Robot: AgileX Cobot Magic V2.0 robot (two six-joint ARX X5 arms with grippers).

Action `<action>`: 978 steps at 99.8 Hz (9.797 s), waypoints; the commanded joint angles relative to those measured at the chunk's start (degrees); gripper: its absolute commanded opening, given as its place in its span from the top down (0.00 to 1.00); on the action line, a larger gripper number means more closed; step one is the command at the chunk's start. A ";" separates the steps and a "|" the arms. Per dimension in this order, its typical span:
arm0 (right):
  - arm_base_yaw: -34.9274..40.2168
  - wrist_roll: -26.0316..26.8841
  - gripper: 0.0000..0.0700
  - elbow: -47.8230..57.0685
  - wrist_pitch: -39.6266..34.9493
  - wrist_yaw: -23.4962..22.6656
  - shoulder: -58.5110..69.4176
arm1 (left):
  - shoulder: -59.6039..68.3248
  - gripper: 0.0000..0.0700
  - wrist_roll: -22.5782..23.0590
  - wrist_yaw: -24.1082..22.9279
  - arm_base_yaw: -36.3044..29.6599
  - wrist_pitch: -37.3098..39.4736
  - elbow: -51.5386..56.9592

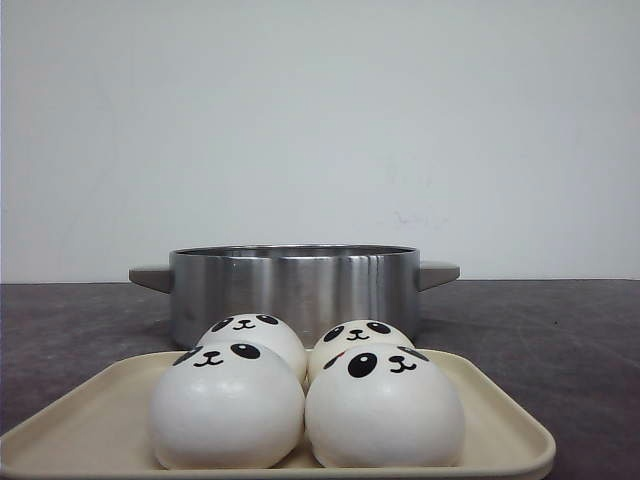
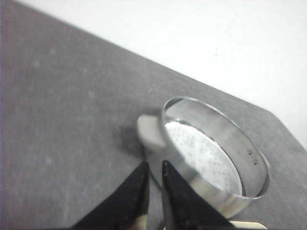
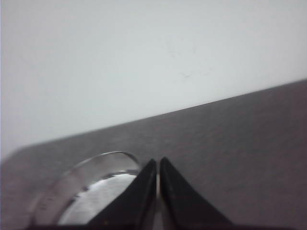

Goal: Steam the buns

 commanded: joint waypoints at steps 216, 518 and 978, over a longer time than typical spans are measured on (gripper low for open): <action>35.34 3.48 0.98 41.62 -26.99 -2.89 94.42 | 15.34 0.00 6.75 0.46 -16.48 -10.10 23.10; 52.89 -8.68 0.98 68.96 -27.52 30.62 61.92 | 55.17 0.16 -1.03 -2.01 -34.69 -7.45 23.17; 48.85 16.61 0.99 31.26 -20.17 5.11 75.62 | 40.11 0.21 7.17 -16.09 -33.31 -19.23 56.06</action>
